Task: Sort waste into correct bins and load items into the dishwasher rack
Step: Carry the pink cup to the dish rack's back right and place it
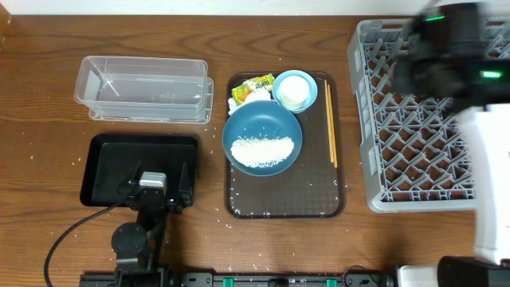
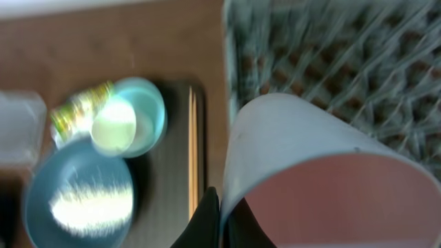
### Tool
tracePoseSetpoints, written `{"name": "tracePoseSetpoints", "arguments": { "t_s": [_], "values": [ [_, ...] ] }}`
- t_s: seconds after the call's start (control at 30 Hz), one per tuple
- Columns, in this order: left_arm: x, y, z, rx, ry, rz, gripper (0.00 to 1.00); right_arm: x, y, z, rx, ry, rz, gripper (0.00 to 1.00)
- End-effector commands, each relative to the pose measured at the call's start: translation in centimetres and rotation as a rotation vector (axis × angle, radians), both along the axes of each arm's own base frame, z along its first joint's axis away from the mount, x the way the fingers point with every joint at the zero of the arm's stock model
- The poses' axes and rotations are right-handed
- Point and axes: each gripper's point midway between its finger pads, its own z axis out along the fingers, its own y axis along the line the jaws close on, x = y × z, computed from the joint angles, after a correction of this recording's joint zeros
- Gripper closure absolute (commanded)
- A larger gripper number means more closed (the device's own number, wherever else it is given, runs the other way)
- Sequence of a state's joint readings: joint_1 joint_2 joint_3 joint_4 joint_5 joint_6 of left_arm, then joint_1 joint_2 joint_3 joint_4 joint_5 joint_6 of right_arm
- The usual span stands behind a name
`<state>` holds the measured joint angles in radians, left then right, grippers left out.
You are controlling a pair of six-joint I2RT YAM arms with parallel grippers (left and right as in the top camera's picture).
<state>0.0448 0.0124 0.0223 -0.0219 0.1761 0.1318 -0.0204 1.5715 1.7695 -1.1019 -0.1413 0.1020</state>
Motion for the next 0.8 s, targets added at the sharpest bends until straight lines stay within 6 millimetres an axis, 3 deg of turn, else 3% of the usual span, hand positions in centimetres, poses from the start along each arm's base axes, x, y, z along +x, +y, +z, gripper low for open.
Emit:
{"name": "tracePoseSetpoints", "arguments": {
  "t_s": [0.0,0.17,0.33,0.43,0.6,0.77],
  "values": [
    [-0.1,-0.1,-1.7,0.002,0.050,-0.007,0.04,1.1,-2.3,2.4,0.163,-0.130,0.134,0.99],
    [-0.1,-0.1,-1.7,0.002,0.050,-0.007,0.03,3.0,-9.6,3.5,0.316,-0.274,0.084,0.99],
    [-0.1,-0.1,-1.7,0.002,0.050,-0.007,0.04,4.3,-14.6,1.3,0.467,-0.318,0.079,0.99],
    [-0.1,-0.1,-1.7,0.002,0.050,-0.007,0.04,5.2,-15.7,-0.8,0.610,-0.329,0.129,0.99],
    [-0.1,-0.1,-1.7,0.002,0.050,-0.007,0.04,6.1,-16.2,-2.6,0.870,-0.423,0.317,0.99],
    [-0.1,-0.1,-1.7,0.002,0.050,-0.007,0.04,7.0,-17.5,-6.5,1.007,-0.352,0.259,0.99]
  ]
}}
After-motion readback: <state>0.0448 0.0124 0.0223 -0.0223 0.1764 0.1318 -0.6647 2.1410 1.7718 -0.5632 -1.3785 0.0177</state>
